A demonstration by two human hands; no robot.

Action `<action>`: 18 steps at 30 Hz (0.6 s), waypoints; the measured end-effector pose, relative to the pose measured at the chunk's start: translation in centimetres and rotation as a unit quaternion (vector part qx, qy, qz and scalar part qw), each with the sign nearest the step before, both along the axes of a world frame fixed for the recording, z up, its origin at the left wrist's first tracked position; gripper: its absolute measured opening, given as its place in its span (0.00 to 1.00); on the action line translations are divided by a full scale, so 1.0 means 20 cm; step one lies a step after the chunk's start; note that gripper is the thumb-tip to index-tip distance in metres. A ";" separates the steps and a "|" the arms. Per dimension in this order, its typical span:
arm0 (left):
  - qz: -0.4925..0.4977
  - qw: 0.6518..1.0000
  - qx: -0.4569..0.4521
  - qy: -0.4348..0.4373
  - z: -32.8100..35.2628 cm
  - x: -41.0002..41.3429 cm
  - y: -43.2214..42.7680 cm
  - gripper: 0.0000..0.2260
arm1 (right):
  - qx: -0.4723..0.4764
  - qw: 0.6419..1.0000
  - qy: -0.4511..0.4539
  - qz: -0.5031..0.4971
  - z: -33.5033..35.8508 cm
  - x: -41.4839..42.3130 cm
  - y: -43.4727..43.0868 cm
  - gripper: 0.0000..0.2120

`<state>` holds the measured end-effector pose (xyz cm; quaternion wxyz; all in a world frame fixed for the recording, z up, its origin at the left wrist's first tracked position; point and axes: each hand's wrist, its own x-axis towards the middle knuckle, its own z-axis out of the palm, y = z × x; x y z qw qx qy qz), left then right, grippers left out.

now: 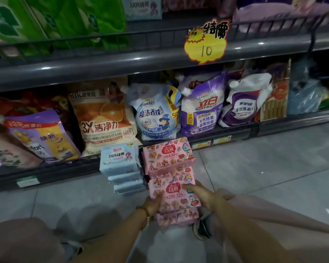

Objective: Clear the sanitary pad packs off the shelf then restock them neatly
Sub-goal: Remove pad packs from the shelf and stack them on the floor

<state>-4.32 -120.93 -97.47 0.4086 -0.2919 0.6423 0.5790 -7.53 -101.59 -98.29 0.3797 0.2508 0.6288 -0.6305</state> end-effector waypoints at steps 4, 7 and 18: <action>-0.010 1.000 -0.002 0.016 0.05 0.01 0.03 0.16 | 0.034 0.999 0.022 0.008 -0.03 0.00 0.00 0.10; -0.036 0.998 -0.010 0.045 0.08 0.01 0.03 0.13 | 0.051 0.998 0.031 0.022 -0.01 -0.01 0.02 0.08; -0.377 0.831 -0.236 0.335 0.60 -0.22 -0.20 0.18 | 0.394 0.839 0.250 0.280 0.59 -0.16 0.07 0.32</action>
